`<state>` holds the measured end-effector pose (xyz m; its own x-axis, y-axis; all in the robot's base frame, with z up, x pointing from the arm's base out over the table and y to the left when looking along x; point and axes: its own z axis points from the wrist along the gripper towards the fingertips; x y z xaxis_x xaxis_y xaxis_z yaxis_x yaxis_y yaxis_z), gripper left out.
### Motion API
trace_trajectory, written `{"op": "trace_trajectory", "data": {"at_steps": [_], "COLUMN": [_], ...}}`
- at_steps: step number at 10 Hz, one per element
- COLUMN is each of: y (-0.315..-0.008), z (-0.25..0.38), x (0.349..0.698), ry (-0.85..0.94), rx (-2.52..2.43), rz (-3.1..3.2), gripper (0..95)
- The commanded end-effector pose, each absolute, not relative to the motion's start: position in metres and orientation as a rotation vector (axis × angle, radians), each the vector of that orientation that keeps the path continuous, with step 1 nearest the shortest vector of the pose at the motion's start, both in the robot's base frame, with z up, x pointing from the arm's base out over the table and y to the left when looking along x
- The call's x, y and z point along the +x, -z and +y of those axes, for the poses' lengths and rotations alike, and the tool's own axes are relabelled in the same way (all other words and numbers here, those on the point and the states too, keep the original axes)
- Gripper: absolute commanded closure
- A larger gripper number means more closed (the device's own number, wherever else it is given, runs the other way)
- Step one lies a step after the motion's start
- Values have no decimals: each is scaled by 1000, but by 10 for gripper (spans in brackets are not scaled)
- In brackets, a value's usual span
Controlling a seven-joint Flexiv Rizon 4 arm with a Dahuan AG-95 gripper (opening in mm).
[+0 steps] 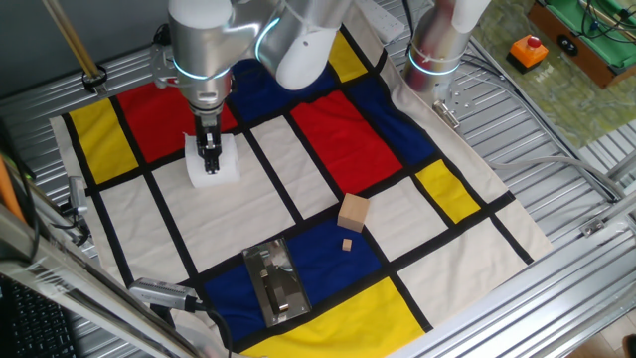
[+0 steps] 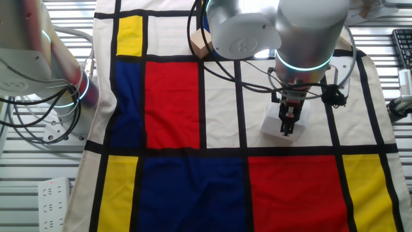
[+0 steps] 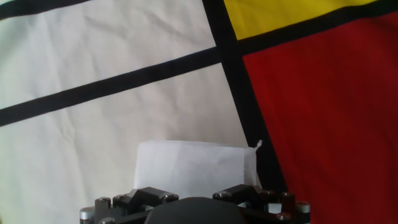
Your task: Put the toilet paper on its holder
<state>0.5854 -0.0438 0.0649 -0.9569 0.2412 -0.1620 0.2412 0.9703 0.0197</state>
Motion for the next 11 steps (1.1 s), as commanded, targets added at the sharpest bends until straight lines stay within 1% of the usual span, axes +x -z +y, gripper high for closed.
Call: {"op": "trace_trajectory", "data": {"at_steps": [1, 2, 3, 9, 11], "y": [-64, -64, -63, -64, -82], "z": [-44, -44, -44, -44, -42], "x": [585, 585, 585, 586, 585], "ry": [1, -2, -7, -22, -17], "rx": [355, 362, 378, 380, 384], "rz": [2955, 2946, 2944, 2946, 2986], "gripper": [190, 380, 950, 950, 950]}}
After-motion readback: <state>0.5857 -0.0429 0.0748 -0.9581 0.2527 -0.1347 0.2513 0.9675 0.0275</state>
